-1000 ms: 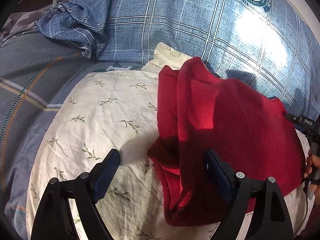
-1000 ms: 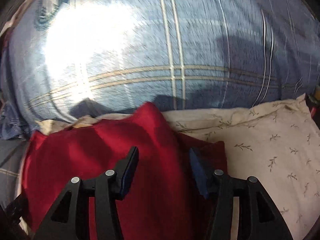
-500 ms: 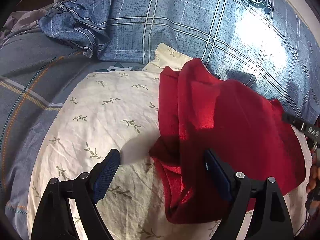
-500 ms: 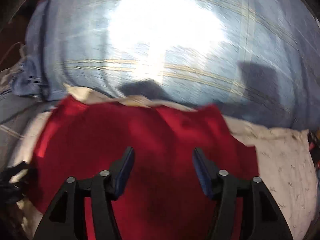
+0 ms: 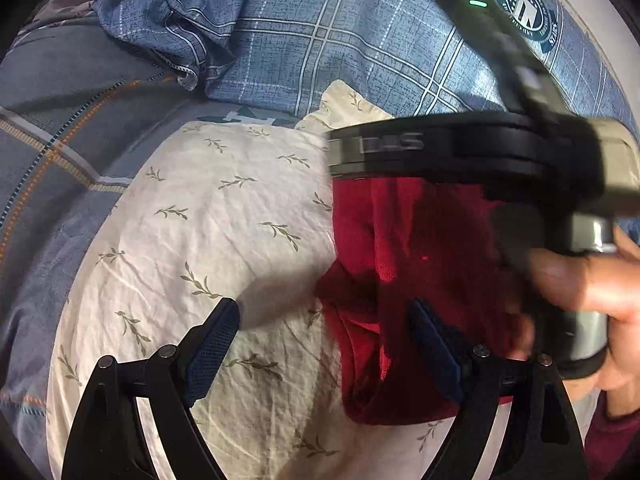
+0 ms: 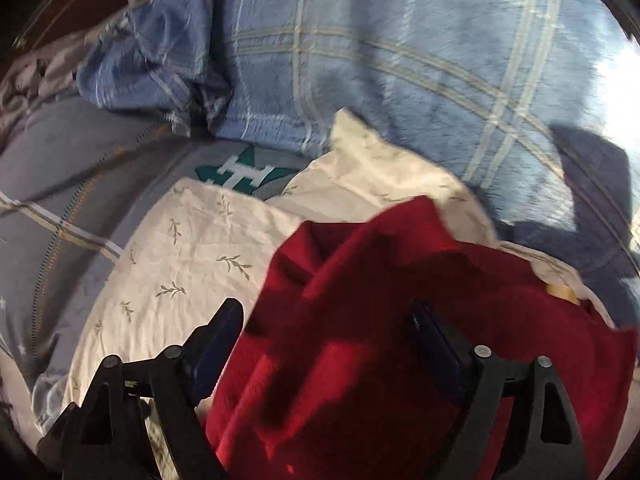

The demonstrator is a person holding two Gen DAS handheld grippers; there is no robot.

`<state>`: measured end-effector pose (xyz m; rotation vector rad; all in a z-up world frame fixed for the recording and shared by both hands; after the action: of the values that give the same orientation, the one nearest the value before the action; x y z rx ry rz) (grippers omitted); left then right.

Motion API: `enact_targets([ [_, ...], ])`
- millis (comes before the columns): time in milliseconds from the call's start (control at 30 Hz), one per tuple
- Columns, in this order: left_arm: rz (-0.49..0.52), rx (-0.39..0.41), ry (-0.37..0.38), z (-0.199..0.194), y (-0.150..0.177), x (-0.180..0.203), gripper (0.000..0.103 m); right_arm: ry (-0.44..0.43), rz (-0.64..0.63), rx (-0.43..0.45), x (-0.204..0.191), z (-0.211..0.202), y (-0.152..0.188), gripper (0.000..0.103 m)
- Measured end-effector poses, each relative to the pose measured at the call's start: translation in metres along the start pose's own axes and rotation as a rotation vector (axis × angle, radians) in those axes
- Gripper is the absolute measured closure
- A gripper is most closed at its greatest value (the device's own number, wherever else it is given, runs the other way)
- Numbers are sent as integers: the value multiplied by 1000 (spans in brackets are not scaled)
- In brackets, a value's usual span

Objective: Fold small clothes

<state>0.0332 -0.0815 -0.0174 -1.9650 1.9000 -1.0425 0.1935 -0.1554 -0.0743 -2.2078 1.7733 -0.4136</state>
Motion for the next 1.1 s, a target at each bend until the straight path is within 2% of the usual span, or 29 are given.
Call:
enact_targets([
  [67, 18, 3, -2, 2, 1, 4, 15, 44, -32, -36, 1, 16, 5, 15],
  [100, 21, 2, -3, 4, 0, 5, 14, 57, -46, -5, 0, 15, 5, 22],
  [133, 20, 3, -4, 5, 0, 6, 14, 58, -51, 26, 2, 11, 6, 31],
  [167, 18, 5, -4, 6, 0, 6, 14, 60, -48, 41, 4, 7, 6, 45],
  [200, 12, 10, -4, 7, -1, 7, 13, 36, -34, 62, 8, 0, 7, 59],
  [233, 8, 13, -1, 8, -2, 7, 13, 3, -14, 78, 12, -8, 8, 67],
  [267, 5, 14, 2, 10, -2, 8, 13, -39, 10, 96, 17, -17, 9, 79],
  [300, 0, 18, 7, 12, -3, 9, 14, -74, 29, 111, 21, -26, 10, 82],
  [367, -2, 27, 23, 13, -3, 12, 15, -122, 54, 143, 30, -43, 12, 84],
  [400, -1, 31, 45, 14, -4, 14, 24, -134, 63, 151, 32, -48, 13, 85],
  [433, 1, 29, 68, 14, -3, 15, 40, -150, 76, 162, 35, -53, 14, 85],
  [500, 8, 10, 108, 14, -1, 21, 56, -166, 89, 155, 37, -56, 14, 85],
  [533, 24, 13, 109, 13, 0, 23, 60, -172, 95, 152, 38, -56, 13, 85],
  [633, 58, 23, 85, 14, 0, 24, 60, -170, 93, 151, 37, -57, 16, 85],
  [833, 52, 16, 82, 14, -1, 22, 58, -181, 89, 161, 38, -64, 19, 85],
  [867, 53, 17, 80, 14, -1, 22, 56, -193, 101, 167, 40, -65, 19, 85],
  [933, 58, 25, 61, 15, -2, 22, 45, -213, 120, 178, 44, -68, 20, 85],
  [1000, 53, 34, 49, 16, -2, 20, 39, -226, 131, 193, 46, -72, 21, 85],
  [1100, 51, 38, 54, 17, -1, 21, 39, -241, 137, 208, 50, -80, 23, 86],
])
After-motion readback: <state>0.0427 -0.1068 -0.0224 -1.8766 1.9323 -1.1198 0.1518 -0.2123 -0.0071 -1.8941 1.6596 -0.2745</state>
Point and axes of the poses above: each gripper's, at about its wrist camera, not at the fingertips, and z roughly the way its jaws point, x to its right, y to its underside, the point moved 5 cm from there along z, roughly the way its jaws point, and after that the axes turned 5 degrees about x, right-handed, at the moved point
